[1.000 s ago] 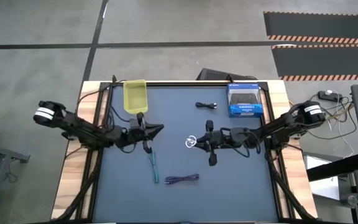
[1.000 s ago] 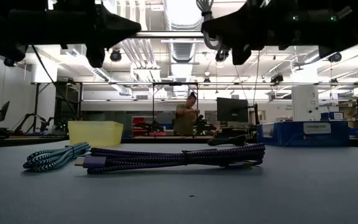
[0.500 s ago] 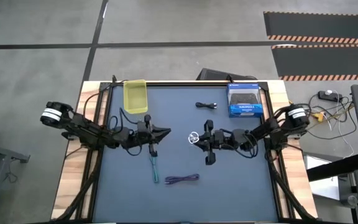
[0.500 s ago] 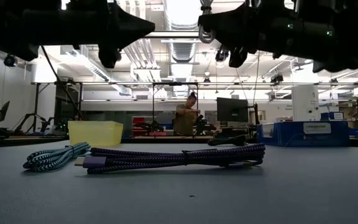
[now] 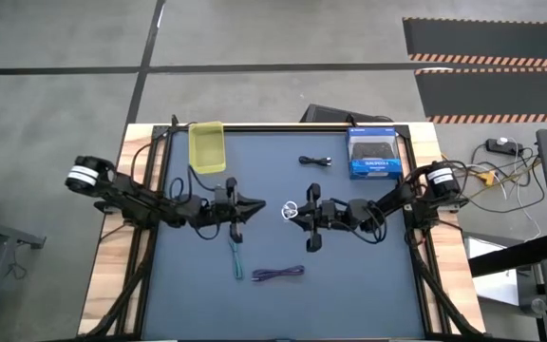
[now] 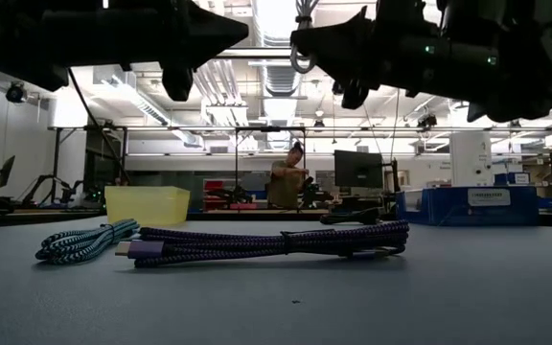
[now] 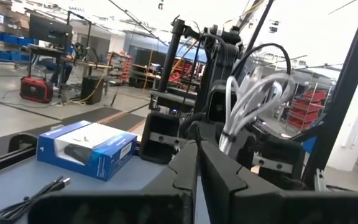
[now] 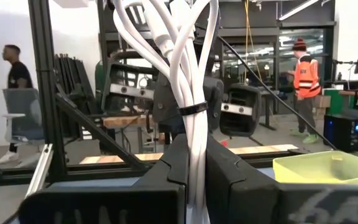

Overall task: Pick and place USB-C Cables
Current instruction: Put the white charger cable into the yellow bin

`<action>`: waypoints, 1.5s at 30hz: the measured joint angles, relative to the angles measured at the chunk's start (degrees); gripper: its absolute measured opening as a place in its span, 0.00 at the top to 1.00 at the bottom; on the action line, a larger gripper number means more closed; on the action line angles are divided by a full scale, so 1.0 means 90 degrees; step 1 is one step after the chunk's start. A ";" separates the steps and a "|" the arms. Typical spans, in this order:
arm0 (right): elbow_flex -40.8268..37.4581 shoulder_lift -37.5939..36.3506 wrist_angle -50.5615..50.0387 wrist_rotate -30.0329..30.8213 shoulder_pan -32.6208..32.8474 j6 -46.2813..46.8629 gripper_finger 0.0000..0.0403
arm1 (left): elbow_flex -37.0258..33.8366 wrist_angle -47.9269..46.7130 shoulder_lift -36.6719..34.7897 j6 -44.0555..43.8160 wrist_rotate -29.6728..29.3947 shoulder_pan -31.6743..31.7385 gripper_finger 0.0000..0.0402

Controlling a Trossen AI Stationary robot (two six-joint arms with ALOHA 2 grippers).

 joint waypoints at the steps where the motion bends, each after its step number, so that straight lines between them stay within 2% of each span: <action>1: -0.0002 -0.0022 -0.0014 0.0000 0.0000 -0.0035 0.97 | 0.0024 0.0006 0.0050 0.0000 0.0000 -0.0002 0.98; 5: -0.0004 -0.0055 0.0001 0.0000 -0.0012 -0.0095 0.97 | 0.0079 0.0000 0.0233 -0.0002 0.0007 -0.0023 0.92; 12: -0.0005 -0.0043 -0.0018 0.0005 -0.0029 -0.0091 0.97 | 0.0284 0.0000 0.0573 -0.0153 0.0011 -0.0032 0.71; 19: -0.0005 -0.0038 -0.0029 0.0008 -0.0032 -0.0092 0.97 | 0.0914 0.0015 0.0813 0.0142 0.0073 -0.0044 0.57; 23: -0.0008 -0.0038 -0.0105 0.0010 -0.0032 -0.0090 0.97 | 0.1184 0.0005 0.0966 0.0417 0.0320 -0.0049 0.55; 37: -0.0008 -0.0038 -0.0166 0.0010 -0.0032 -0.0087 0.97 | 0.1292 -0.0052 0.1062 0.0369 0.0313 -0.0044 0.55; 45: -0.0008 -0.0038 -0.0166 0.0009 -0.0032 -0.0075 0.97 | 0.1749 0.0004 0.1652 0.0409 0.0291 -0.0039 0.55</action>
